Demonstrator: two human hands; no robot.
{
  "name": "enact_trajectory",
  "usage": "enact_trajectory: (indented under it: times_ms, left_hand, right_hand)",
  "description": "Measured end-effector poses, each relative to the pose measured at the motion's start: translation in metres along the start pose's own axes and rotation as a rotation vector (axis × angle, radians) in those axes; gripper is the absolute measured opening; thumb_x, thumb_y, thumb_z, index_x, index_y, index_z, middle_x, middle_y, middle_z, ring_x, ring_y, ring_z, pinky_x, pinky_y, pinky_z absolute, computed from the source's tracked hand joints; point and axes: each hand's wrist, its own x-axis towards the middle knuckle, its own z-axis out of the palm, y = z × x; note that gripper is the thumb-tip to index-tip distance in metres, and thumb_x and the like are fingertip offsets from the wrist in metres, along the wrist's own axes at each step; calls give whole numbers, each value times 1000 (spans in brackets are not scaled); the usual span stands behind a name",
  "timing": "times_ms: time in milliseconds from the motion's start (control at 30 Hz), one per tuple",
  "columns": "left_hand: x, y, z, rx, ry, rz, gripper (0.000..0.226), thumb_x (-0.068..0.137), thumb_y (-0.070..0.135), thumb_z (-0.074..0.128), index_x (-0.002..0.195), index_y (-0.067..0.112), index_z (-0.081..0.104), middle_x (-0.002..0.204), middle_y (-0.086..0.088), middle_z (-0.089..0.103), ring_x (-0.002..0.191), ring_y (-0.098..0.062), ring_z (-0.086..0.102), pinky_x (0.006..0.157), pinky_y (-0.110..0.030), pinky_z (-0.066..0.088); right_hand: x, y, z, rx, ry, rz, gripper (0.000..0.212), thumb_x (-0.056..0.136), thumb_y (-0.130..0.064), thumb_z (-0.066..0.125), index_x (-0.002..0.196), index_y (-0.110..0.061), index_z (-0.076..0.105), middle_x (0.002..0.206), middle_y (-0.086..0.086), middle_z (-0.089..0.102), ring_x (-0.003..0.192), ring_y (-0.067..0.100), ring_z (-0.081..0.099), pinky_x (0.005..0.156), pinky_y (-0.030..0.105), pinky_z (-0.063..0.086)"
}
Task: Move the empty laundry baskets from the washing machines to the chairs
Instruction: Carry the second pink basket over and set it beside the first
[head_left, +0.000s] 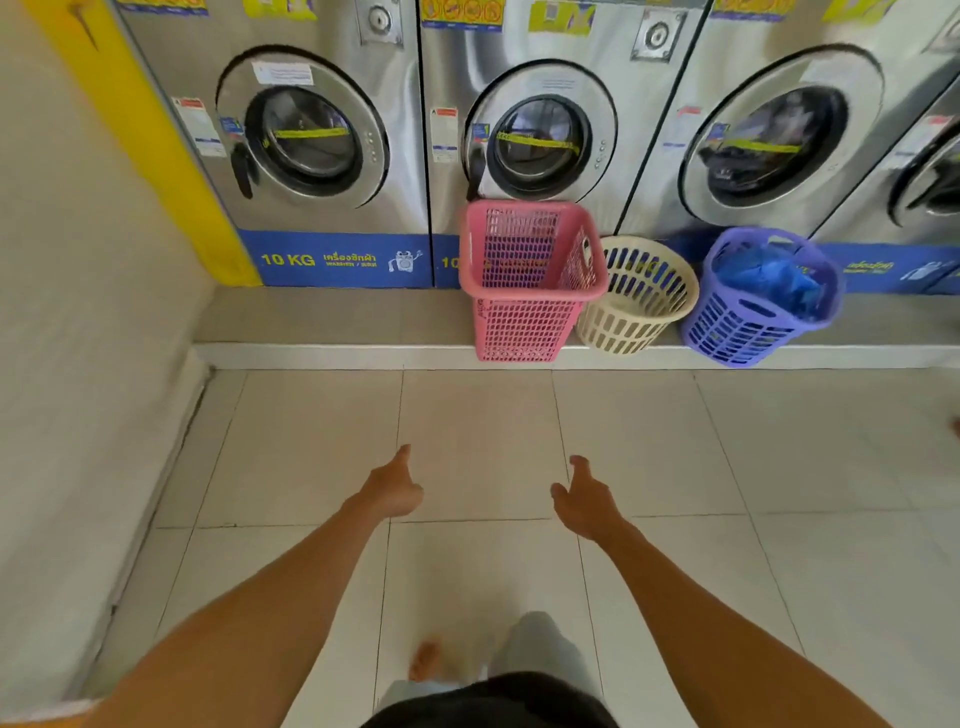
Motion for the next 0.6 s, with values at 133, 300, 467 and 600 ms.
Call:
enact_trajectory:
  times_ms: [133,300,467,600]
  left_hand:
    - [56,41,-32,78,-53,38,78,88,13,43,157,25,6,154,-12,38,118,-26,56,99,-34,47]
    - [146,100,-70,132,-20,12,60,89,17,46,147,10,37,149,-13,44,133,-29,46,105,-33,41]
    - [224,169,-112,55,109,-33,46,87,14,49,131,7,55,139,-13,54,129,-31,49,103,-29,41]
    - [265,221,-142,-52,126,-28,48,88,15,51,136,10,55,142,-10,54,131,-27,50,109,-31,40]
  right_hand:
    - [68,-14,-26,26,-46,36,59,98,-28,46,151,-16,22,117,22,67,104,38,68,92,48,55]
    - [168,-41,-73,27,-124,45,66,98,-30,45,155,-14,16,125,18,66,106,32,67,97,42,51]
    - [251,-68,-134,-32,-169,49,69,98,-32,45,157,-11,15,128,19,65,114,33,65,100,43,50]
    - [316,-86,-184,-100,-170,66,63,99,-31,45,153,-8,21,134,23,60,121,37,60,100,45,50]
